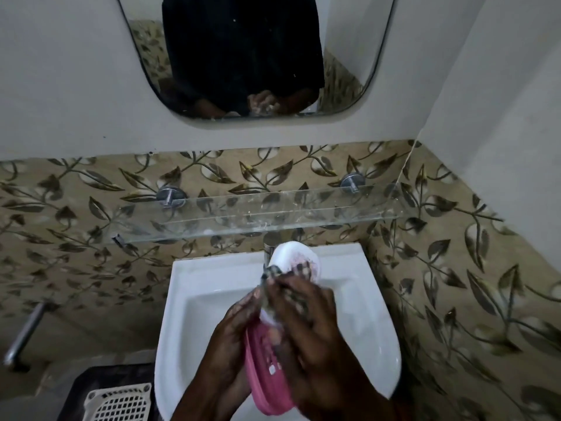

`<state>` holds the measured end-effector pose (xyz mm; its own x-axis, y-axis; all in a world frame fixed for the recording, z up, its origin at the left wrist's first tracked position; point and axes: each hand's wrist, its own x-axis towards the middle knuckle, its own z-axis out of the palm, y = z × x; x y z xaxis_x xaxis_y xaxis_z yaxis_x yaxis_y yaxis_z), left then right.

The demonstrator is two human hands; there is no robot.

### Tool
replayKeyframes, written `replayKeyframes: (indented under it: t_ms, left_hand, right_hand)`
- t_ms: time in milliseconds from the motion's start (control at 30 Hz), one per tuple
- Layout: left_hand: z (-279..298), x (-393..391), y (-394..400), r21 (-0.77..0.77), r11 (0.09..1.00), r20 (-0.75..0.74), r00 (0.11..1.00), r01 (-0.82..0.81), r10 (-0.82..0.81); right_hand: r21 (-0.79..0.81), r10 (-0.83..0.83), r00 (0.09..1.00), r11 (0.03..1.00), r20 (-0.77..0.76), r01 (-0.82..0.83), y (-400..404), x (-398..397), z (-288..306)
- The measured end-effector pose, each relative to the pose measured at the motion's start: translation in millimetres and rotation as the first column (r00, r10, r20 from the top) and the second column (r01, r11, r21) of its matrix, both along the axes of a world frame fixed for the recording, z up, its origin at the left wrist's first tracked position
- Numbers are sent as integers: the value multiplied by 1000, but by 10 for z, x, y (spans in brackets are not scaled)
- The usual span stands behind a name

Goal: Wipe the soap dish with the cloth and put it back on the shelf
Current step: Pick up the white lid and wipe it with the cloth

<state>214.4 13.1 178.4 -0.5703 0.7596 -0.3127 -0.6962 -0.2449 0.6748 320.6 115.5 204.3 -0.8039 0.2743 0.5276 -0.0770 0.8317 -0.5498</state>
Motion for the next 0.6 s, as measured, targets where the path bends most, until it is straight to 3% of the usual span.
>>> replayKeyframes:
  t_ms: [67, 133, 267, 333, 400, 433, 500, 567, 600]
  left_hand:
    - [52, 34, -14, -62, 998, 51, 999, 10, -7]
    - [87, 81, -9, -24, 999, 32, 999, 26, -25]
    - [157, 155, 30, 56, 997, -26, 998, 58, -56]
    - [232, 169, 19, 61, 995, -77, 995, 75, -70]
    - [179, 144, -37, 41, 997, -125, 991, 62, -57]
    - [187, 145, -61, 21, 997, -140, 988, 71, -67]
    - [224, 160, -166, 1, 1000, -133, 991, 12, -11]
    - [130, 136, -306, -113, 991, -139, 989, -66, 50]
    - [-4, 78, -417, -157, 981, -108, 989, -117, 101]
  right_hand:
    - [317, 15, 997, 947, 78, -39, 6, 18, -136]
    - [348, -22, 996, 938, 83, -8, 134, -46, -139]
    - [164, -42, 992, 986, 122, 22, 375, -226, -13]
    - [-86, 2, 983, 996, 181, 14, 447, -268, -24]
    - [-384, 36, 971, 921, 235, 59, 510, -308, -131]
    - [-550, 25, 973, 828, 230, 108, 523, -336, -175]
    - [-869, -29, 985, 466, 172, 166, 499, -397, -210]
    - [-987, -25, 991, 89, 132, 134, 416, -462, -284]
    - [-993, 3, 994, -49, 105, 105, 352, -495, -308]
